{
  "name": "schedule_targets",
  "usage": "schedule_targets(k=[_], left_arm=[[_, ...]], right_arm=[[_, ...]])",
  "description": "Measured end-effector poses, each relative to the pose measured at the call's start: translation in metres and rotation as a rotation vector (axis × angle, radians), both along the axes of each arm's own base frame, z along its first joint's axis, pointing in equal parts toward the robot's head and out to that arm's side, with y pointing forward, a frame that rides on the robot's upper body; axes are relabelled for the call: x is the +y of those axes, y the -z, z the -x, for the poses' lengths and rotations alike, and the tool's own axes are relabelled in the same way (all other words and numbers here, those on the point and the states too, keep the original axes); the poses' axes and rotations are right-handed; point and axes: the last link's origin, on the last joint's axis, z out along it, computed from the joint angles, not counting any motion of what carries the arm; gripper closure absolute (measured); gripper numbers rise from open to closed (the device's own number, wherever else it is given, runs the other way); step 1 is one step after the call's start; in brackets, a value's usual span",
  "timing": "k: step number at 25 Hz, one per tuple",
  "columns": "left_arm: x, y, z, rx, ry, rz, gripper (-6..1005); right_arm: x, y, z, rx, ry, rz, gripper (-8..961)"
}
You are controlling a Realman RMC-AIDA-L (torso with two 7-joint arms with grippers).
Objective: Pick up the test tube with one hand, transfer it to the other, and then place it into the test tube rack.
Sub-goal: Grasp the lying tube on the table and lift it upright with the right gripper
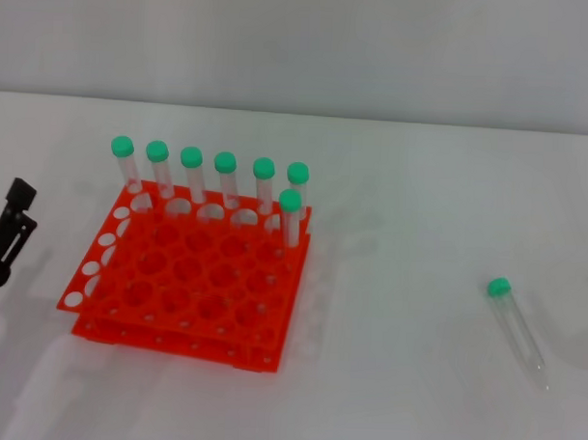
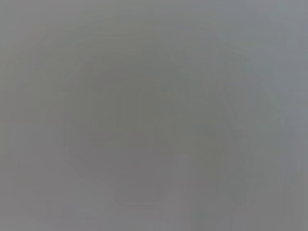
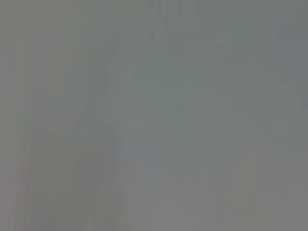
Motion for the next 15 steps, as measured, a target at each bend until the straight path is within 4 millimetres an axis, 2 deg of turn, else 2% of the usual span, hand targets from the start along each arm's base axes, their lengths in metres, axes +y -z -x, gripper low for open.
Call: schedule_targets(k=[8, 15], left_arm=[[-0.003, -0.001, -0.003, -0.003, 0.024, -0.006, 182], [-0.003, -0.001, -0.004, -0.007, 0.033, -0.01, 182]], right_arm=[[0.011, -0.027, 0.021, 0.009, -0.092, 0.251, 134], [0.038, -0.05, 0.051, -0.035, -0.035, 0.524, 136]])
